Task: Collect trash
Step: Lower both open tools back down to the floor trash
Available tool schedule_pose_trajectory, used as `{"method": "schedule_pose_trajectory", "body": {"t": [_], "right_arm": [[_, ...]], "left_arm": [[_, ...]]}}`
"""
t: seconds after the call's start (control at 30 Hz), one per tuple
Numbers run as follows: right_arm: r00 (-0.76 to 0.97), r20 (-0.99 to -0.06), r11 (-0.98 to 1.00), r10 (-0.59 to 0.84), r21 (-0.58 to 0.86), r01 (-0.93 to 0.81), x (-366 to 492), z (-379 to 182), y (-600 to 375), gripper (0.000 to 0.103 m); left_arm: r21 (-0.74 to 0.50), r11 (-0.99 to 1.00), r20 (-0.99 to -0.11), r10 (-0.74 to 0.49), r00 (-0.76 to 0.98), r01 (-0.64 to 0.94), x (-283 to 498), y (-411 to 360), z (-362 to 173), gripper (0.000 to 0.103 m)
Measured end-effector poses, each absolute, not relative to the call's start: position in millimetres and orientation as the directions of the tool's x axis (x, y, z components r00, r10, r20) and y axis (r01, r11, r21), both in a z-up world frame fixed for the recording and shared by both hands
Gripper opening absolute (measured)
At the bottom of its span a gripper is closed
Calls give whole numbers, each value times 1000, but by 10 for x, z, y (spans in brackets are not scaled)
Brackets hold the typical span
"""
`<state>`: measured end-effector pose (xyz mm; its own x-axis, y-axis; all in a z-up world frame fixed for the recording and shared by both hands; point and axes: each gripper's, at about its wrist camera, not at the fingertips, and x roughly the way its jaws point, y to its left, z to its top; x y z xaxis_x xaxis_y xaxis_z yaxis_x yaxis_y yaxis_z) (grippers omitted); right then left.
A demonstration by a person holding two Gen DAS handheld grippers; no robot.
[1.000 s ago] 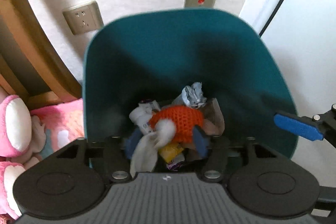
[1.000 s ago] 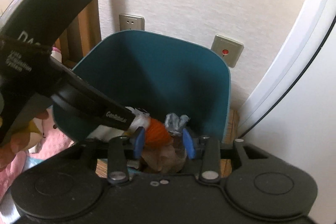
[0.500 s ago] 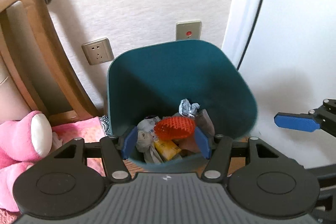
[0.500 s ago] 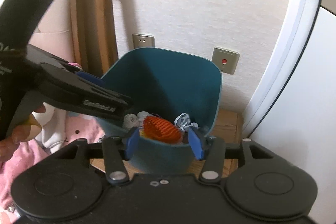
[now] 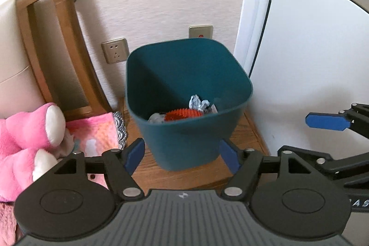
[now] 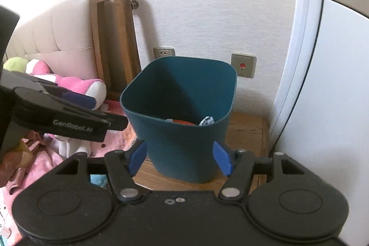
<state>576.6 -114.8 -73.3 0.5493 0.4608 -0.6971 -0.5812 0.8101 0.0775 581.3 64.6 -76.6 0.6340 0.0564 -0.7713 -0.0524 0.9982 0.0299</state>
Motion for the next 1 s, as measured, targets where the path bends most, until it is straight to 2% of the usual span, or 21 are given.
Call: {"method": "schedule_pose_trajectory", "body": {"t": [0.07,0.13,0.47,0.63,0.73,1.0], "right_arm": [[547,-691,808,472,92,-581,5674,-773,-1197,72],[540,-691,807,480,107,-581,5576,-838,-1241,74],[469,-737,793,488,149,-591,5088,-1489,-1380,94],[416,-788,803,453,159,-574,4895,-2012,-1471,97],[363,-830,808,423,165,-566,4771,-2415,-1535,97],[212,-910,816,355,191,-546,4363,-3676,-1645,97]], "left_arm": [[18,998,-777,53,628,-62,5688,651,-824,76],[0,997,-780,45,624,-72,5565,659,-906,80],[-60,995,-807,-3,590,-76,5125,588,-1589,82],[-96,992,-843,-41,537,-76,5021,552,-2144,87],[-99,990,-866,-39,498,-96,5029,570,-2567,101],[-97,974,-936,-19,353,-206,4946,631,-3975,102]]}}
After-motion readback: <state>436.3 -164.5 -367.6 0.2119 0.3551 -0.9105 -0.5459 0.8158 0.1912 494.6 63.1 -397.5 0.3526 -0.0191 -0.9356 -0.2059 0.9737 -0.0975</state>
